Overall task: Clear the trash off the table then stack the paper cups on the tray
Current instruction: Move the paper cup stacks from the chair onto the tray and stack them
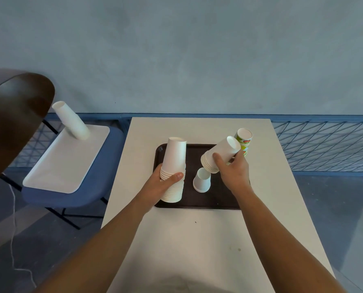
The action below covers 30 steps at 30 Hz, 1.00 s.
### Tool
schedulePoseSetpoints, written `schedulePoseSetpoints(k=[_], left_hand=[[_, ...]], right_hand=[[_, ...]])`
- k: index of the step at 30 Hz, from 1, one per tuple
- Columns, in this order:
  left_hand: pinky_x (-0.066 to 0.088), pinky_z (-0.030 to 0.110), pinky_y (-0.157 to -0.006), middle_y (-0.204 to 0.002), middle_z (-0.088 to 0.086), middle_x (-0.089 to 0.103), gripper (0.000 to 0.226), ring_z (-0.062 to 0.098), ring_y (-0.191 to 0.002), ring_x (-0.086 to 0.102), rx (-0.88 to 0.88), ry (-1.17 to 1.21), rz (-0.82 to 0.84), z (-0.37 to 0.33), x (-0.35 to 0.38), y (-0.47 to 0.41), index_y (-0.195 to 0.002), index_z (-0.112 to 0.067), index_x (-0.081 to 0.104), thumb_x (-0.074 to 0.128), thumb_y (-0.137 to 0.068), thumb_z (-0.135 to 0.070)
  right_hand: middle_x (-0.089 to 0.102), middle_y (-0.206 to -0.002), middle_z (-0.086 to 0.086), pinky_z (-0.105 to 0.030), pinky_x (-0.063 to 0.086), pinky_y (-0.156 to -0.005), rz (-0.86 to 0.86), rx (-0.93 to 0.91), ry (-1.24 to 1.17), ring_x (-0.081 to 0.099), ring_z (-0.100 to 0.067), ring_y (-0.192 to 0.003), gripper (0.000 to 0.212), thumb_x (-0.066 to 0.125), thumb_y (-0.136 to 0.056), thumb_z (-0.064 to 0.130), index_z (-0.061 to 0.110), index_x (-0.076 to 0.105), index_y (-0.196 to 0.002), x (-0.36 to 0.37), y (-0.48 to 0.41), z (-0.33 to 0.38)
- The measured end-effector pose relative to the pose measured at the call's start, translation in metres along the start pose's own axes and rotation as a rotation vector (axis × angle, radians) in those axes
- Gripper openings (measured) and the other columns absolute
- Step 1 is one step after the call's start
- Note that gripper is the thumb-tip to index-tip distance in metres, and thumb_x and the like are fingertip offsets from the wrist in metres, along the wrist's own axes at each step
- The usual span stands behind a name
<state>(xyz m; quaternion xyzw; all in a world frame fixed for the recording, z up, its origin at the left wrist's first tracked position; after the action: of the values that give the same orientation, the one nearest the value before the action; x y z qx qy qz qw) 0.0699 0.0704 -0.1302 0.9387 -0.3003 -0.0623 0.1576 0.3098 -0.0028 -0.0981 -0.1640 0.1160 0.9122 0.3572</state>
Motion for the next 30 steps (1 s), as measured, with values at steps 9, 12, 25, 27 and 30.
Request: schedulePoseSetpoints(k=[9,12,25,27,30], left_hand=[[0.055,0.034,-0.096,-0.122,-0.004,0.072,0.070,0.016,-0.114,0.069,-0.025,0.044,-0.001,-0.003,0.013,-0.006,-0.135,-0.033,0.056,0.082,-0.074,-0.055],[0.055,0.028,-0.090,-0.119,-0.007,0.073,0.064,0.011,-0.110,0.070,-0.037,0.076,-0.007,-0.005,0.016,-0.007,-0.131,-0.037,0.057,0.081,-0.074,-0.053],[0.054,0.041,-0.102,-0.127,0.002,0.070,0.084,0.024,-0.120,0.066,-0.010,0.023,0.000,0.001,0.013,-0.015,-0.140,-0.028,0.054,0.090,-0.065,-0.041],[0.056,0.039,-0.099,-0.126,0.002,0.070,0.087,0.024,-0.118,0.066,-0.013,0.007,-0.006,0.003,0.013,-0.015,-0.139,-0.027,0.054,0.092,-0.062,-0.040],[0.057,0.035,-0.094,-0.124,0.003,0.070,0.086,0.023,-0.115,0.067,-0.013,-0.008,0.003,0.004,0.012,-0.014,-0.138,-0.027,0.054,0.093,-0.062,-0.036]], right_hand=[[0.062,-0.116,0.004,-0.037,0.053,-0.089,0.146,-0.063,0.100,0.061,-0.019,-0.106,0.057,0.079,-0.083,0.034,0.021,0.048,-0.130,0.026,-0.010,-0.030],[0.061,-0.116,0.004,-0.037,0.053,-0.088,0.195,-0.089,0.176,0.060,-0.019,-0.105,0.059,0.080,-0.082,0.033,0.020,0.049,-0.130,0.037,-0.013,-0.040],[0.050,-0.128,-0.006,-0.039,0.049,-0.099,0.293,-0.069,0.321,0.052,-0.021,-0.111,0.069,0.082,-0.079,0.030,0.017,0.049,-0.138,0.060,-0.022,-0.077],[0.052,-0.131,-0.005,-0.040,0.049,-0.102,0.315,-0.033,0.335,0.054,-0.024,-0.118,0.071,0.082,-0.079,0.029,0.019,0.047,-0.140,0.061,-0.022,-0.081],[0.054,-0.132,-0.005,-0.042,0.049,-0.103,0.322,-0.007,0.355,0.054,-0.026,-0.121,0.072,0.082,-0.080,0.030,0.023,0.046,-0.142,0.061,-0.020,-0.087]])
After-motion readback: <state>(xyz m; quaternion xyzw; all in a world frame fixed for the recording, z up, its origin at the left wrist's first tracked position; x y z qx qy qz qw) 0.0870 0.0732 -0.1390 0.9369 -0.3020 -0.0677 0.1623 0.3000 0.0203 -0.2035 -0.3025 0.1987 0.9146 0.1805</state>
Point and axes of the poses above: each hand's wrist, its own y-axis away from the middle knuckle, its own x-axis out of the palm, z = x × y, the point moved 2 cm from there along -y, towards the middle knuckle
